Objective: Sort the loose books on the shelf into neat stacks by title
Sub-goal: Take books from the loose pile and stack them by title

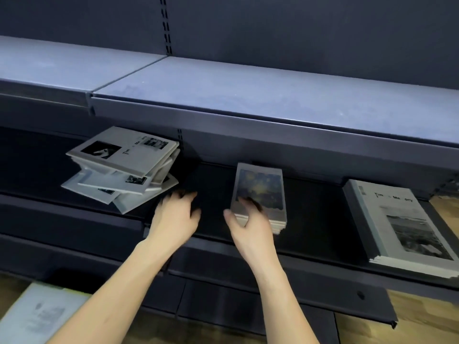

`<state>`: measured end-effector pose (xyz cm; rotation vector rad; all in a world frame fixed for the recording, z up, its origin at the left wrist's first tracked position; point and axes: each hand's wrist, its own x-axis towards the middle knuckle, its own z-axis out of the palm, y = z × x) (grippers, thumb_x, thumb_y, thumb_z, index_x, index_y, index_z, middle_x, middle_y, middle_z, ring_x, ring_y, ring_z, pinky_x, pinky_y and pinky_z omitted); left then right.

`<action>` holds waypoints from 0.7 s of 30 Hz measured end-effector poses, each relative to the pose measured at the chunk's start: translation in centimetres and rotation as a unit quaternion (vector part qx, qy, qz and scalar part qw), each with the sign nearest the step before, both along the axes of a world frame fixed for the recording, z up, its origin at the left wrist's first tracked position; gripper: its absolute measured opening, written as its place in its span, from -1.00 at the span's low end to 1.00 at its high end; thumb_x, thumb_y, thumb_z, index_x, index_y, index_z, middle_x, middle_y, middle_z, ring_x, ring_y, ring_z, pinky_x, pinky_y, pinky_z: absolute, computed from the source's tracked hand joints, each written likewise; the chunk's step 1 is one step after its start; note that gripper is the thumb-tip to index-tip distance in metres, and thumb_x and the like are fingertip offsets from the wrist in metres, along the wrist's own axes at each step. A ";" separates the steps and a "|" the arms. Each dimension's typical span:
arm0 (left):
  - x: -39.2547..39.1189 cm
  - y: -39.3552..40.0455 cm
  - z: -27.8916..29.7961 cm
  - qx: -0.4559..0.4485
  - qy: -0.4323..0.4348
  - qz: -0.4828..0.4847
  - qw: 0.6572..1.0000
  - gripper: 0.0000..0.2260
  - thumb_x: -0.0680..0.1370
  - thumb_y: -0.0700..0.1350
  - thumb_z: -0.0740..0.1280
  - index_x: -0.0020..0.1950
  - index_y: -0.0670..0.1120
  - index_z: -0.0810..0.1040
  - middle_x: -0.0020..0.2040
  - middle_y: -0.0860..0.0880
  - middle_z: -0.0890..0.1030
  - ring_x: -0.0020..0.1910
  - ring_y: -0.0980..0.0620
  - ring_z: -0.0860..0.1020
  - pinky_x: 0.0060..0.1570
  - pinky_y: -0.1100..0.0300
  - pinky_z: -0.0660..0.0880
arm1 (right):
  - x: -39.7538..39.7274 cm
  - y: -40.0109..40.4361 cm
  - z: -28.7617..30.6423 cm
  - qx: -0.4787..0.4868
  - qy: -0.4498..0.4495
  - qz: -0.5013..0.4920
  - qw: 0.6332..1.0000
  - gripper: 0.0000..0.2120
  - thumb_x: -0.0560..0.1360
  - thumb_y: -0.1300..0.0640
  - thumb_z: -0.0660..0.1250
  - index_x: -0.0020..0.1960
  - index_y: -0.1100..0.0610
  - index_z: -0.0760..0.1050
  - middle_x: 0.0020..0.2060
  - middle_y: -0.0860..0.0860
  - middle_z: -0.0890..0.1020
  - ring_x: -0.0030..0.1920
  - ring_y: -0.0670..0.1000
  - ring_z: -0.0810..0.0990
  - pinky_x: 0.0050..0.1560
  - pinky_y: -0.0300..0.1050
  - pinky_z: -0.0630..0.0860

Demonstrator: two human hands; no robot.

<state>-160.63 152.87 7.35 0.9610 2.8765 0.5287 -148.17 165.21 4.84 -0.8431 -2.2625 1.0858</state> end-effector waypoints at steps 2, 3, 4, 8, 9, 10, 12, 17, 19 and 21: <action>0.4 -1.4 0.0 0.010 0.005 0.015 1.000 -0.54 0.57 0.01 0.28 0.46 -0.01 0.38 0.32 -0.15 0.48 0.27 -0.17 0.45 0.27 -0.03 0.40 | -0.2 -0.9 -0.2 -0.012 -0.004 0.017 1.000 -0.49 0.56 -0.15 0.31 0.45 0.02 0.41 0.39 -0.02 0.48 0.41 0.03 0.39 0.41 0.01 0.36; 0.6 -2.1 0.0 0.012 0.007 0.023 1.000 -0.55 0.56 0.00 0.28 0.45 -0.02 0.39 0.31 -0.14 0.48 0.27 -0.16 0.45 0.26 -0.04 0.41 | -0.4 -1.5 -0.3 -0.019 -0.007 0.027 0.999 -0.49 0.56 -0.15 0.31 0.46 0.00 0.40 0.37 -0.01 0.49 0.40 0.03 0.39 0.40 0.02 0.37; 0.8 -2.8 -0.1 0.014 0.007 0.029 0.999 -0.56 0.56 0.00 0.29 0.44 -0.04 0.41 0.31 -0.13 0.49 0.27 -0.15 0.45 0.26 -0.04 0.41 | -0.6 -2.1 -0.4 -0.024 -0.010 0.037 0.999 -0.48 0.56 -0.16 0.30 0.46 -0.02 0.39 0.36 -0.01 0.49 0.39 0.03 0.40 0.39 0.03 0.38; 0.8 -5.7 0.0 0.021 0.020 0.056 0.998 -0.56 0.57 0.01 0.29 0.44 -0.03 0.40 0.34 -0.06 0.47 0.27 -0.10 0.46 0.25 -0.03 0.43 | -2.1 -4.5 -0.4 -0.038 -0.013 0.079 0.996 -0.48 0.56 -0.16 0.31 0.47 -0.03 0.38 0.38 0.01 0.48 0.40 0.03 0.39 0.40 0.00 0.36; 0.7 -6.3 0.1 0.022 0.022 0.063 0.998 -0.55 0.57 0.01 0.28 0.45 -0.03 0.39 0.35 -0.05 0.46 0.27 -0.09 0.46 0.25 -0.03 0.43 | -2.5 -5.1 -0.3 -0.039 -0.012 0.088 0.995 -0.48 0.56 -0.15 0.31 0.47 -0.03 0.38 0.39 0.01 0.47 0.41 0.03 0.38 0.41 -0.02 0.35; 0.5 -7.1 0.2 0.024 0.024 0.070 0.997 -0.55 0.58 0.01 0.27 0.46 -0.02 0.38 0.35 -0.05 0.45 0.27 -0.08 0.45 0.26 -0.02 0.42 | -2.9 -5.7 -0.2 -0.041 -0.011 0.098 0.994 -0.49 0.57 -0.13 0.31 0.48 -0.03 0.37 0.40 0.01 0.45 0.42 0.02 0.37 0.41 -0.04 0.33; 0.3 -8.3 0.3 0.030 0.032 0.082 0.996 -0.55 0.59 -0.01 0.27 0.47 -0.02 0.36 0.36 -0.05 0.43 0.32 -0.08 0.41 0.31 0.00 0.39 | -3.5 -6.8 0.1 -0.046 -0.007 0.113 0.993 -0.49 0.57 -0.12 0.31 0.48 -0.03 0.36 0.42 -0.01 0.42 0.44 0.00 0.34 0.44 -0.04 0.31; -0.9 -10.9 0.4 0.051 0.030 0.094 0.994 -0.56 0.61 -0.03 0.25 0.49 -0.02 0.34 0.42 -0.04 0.38 0.42 -0.05 0.32 0.35 0.06 0.32 | -5.2 -9.4 0.5 -0.054 0.001 0.139 0.989 -0.50 0.58 -0.10 0.31 0.49 -0.04 0.35 0.45 -0.04 0.39 0.45 -0.06 0.33 0.46 -0.04 0.31; -1.7 -12.1 0.3 0.061 0.025 0.092 0.994 -0.56 0.61 -0.02 0.25 0.49 -0.01 0.34 0.43 -0.02 0.36 0.43 -0.02 0.30 0.34 0.07 0.33 | -6.1 -10.6 0.6 -0.057 0.001 0.144 0.988 -0.50 0.58 -0.08 0.32 0.48 -0.03 0.35 0.45 -0.06 0.39 0.45 -0.09 0.33 0.43 -0.12 0.30; -2.6 -13.5 0.1 0.068 0.020 0.095 0.993 -0.56 0.61 -0.01 0.25 0.49 0.00 0.33 0.45 0.00 0.34 0.45 -0.01 0.27 0.35 0.07 0.32 | -7.1 -12.0 0.6 -0.053 -0.001 0.148 0.988 -0.51 0.59 -0.06 0.32 0.48 -0.02 0.35 0.44 -0.08 0.40 0.43 -0.12 0.34 0.38 -0.24 0.29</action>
